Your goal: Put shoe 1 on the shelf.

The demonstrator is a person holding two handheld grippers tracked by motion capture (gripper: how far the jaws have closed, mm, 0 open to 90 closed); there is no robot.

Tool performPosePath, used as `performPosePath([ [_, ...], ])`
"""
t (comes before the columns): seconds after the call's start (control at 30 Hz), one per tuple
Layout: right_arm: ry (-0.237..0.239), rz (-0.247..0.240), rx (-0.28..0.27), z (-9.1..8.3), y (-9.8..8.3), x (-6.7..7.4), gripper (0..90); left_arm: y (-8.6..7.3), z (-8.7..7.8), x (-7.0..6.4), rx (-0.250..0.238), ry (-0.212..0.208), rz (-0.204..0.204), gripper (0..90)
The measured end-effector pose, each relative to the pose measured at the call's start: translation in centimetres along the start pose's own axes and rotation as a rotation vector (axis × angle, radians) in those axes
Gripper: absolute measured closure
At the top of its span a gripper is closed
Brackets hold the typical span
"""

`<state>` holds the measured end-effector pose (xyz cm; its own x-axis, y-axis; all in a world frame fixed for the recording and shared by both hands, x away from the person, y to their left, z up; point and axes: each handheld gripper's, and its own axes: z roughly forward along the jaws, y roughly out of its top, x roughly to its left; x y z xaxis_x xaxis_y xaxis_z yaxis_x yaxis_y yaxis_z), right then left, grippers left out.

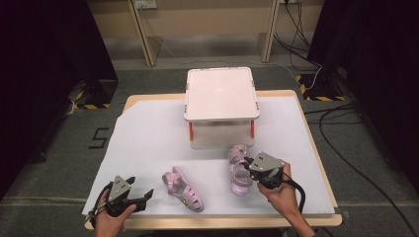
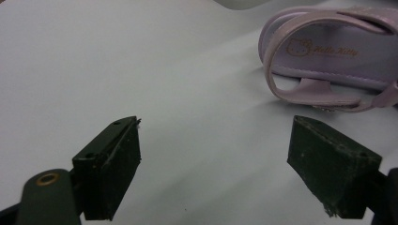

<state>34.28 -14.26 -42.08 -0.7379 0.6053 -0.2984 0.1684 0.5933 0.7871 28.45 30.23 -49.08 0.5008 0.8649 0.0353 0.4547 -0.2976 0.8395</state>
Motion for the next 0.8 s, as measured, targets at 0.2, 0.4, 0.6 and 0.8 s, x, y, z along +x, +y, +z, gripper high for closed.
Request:
performPosePath([
  [0.2, 0.029, -0.010, -0.041, -1.1, 1.2, 0.4, 80.9, 0.0, 0.0, 0.1, -0.005, 0.001, -0.004, 16.8],
  [0.4, 0.057, -0.024, -0.086, -2.2, 2.7, 0.8, 81.0, 0.0, 0.1, 0.0, 0.003, -0.001, -0.004, 16.8],
  [0.6, 0.085, -0.041, -0.124, -3.1, 4.5, 0.8, 81.0, 0.0, 0.1, 0.1, 0.002, 0.003, -0.009, 16.8],
  [0.8, 0.099, -0.045, -0.166, -3.5, 6.6, 0.4, 81.0, 0.0, 0.1, 0.1, -0.001, 0.000, -0.009, 16.8],
])
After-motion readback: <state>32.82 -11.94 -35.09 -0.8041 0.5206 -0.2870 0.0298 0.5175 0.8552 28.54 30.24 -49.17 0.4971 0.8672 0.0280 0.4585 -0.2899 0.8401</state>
